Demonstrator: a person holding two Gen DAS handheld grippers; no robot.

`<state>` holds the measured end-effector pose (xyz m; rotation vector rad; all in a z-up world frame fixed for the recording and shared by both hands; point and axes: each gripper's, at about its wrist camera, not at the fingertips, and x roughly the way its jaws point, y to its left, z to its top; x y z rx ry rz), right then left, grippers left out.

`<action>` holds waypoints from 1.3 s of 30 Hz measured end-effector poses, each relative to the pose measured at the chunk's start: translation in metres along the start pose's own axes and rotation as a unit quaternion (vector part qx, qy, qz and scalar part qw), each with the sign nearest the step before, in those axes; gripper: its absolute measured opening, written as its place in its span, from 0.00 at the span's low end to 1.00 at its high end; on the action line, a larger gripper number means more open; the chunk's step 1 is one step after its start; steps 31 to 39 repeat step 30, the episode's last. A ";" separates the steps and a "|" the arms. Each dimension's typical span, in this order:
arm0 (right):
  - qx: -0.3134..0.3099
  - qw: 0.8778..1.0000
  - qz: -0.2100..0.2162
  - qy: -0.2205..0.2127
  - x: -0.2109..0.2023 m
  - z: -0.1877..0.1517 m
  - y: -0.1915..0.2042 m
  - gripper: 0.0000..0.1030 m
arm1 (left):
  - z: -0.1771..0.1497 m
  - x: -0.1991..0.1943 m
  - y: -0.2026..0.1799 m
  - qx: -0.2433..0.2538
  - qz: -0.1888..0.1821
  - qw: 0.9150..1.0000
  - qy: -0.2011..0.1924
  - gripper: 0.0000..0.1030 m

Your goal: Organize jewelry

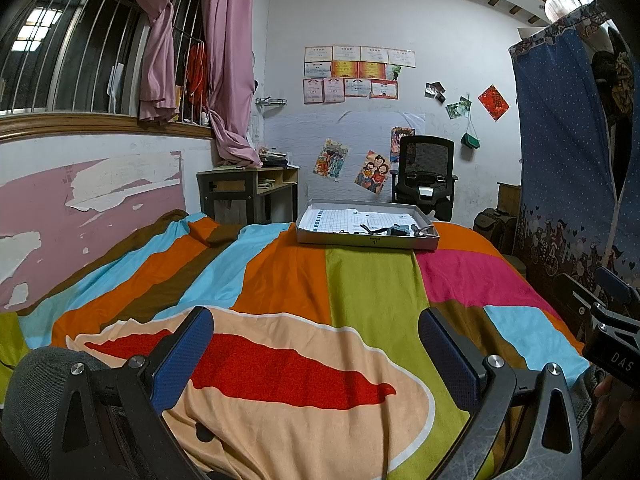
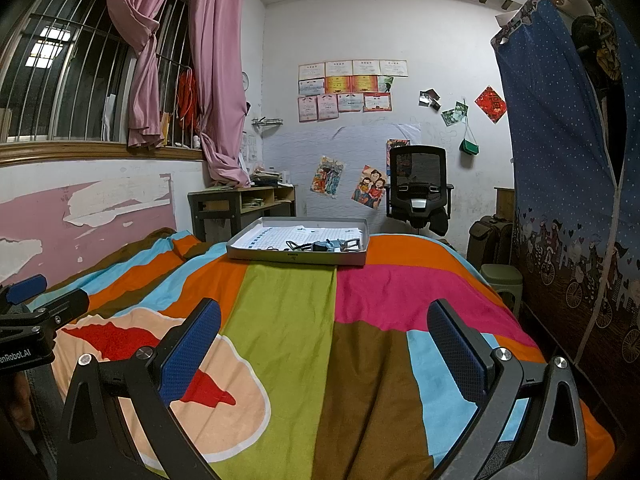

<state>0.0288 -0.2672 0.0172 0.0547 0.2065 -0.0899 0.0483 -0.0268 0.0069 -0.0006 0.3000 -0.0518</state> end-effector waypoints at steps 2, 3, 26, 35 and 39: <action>0.000 1.000 0.000 0.000 0.000 0.000 0.000 0.99 | 0.000 0.000 0.000 -0.001 -0.001 1.000 0.000 1.00; 0.000 1.000 0.000 0.000 0.000 0.000 0.000 0.99 | 0.000 0.000 0.001 -0.001 -0.002 1.000 0.000 1.00; 0.007 1.000 -0.001 0.000 -0.002 0.002 0.004 0.99 | -0.004 -0.003 -0.005 0.031 -0.007 0.999 0.006 1.00; 0.007 1.000 -0.002 0.000 -0.002 0.002 0.004 0.99 | -0.004 -0.002 -0.005 0.029 -0.008 1.000 0.005 1.00; 0.007 1.000 -0.002 0.000 -0.002 0.002 0.004 0.99 | -0.004 -0.002 -0.005 0.029 -0.008 1.000 0.005 1.00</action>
